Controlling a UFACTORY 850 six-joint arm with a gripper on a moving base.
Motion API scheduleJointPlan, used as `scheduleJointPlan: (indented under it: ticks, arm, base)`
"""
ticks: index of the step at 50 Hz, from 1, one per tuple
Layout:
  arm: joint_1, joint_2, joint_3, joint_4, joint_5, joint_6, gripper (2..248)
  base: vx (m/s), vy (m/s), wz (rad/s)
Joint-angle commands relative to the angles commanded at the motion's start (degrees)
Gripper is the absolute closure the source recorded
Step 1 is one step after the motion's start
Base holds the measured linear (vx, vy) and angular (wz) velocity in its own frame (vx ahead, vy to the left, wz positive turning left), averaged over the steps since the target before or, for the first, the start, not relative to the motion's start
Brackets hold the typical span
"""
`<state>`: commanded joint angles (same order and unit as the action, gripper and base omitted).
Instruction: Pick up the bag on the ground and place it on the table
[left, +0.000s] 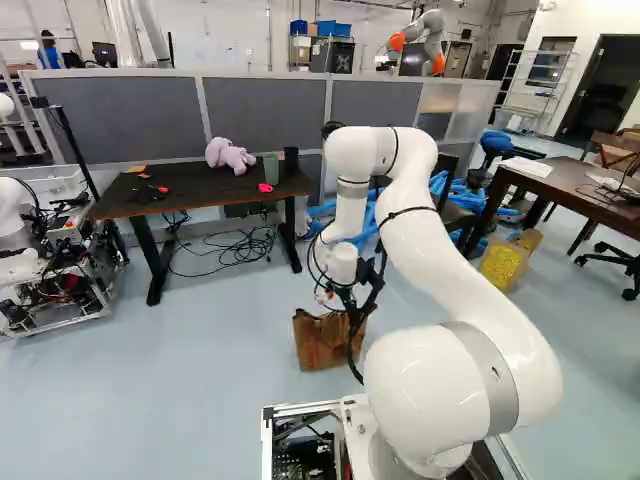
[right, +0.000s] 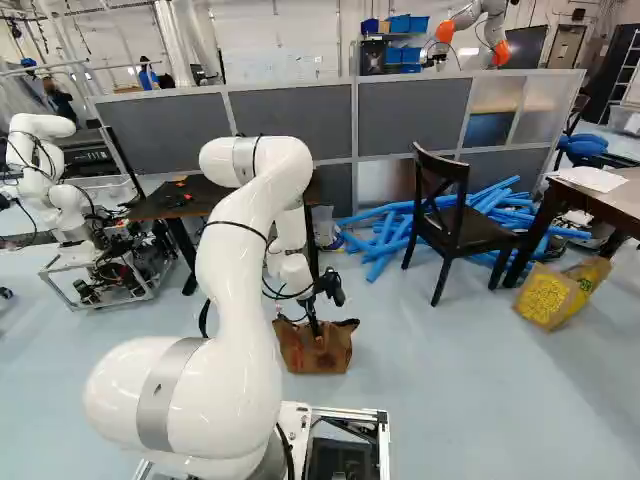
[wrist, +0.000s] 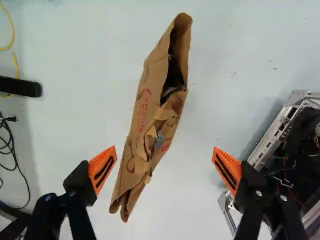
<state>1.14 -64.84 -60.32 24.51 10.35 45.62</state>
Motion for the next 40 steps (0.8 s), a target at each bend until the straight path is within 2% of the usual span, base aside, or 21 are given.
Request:
scheduleJointPlan:
  ticks: [14, 40]
  arm:
    - [-0.01, -3.29, -2.99, 0.25, -2.33, 0.16, 3]
    - [-0.09, -9.94, -11.38, 1.72, -7.1, 0.16, 3]
  base:
    - [0.0, 0.0, 0.0]
    - [0.0, 0.0, 0.0]
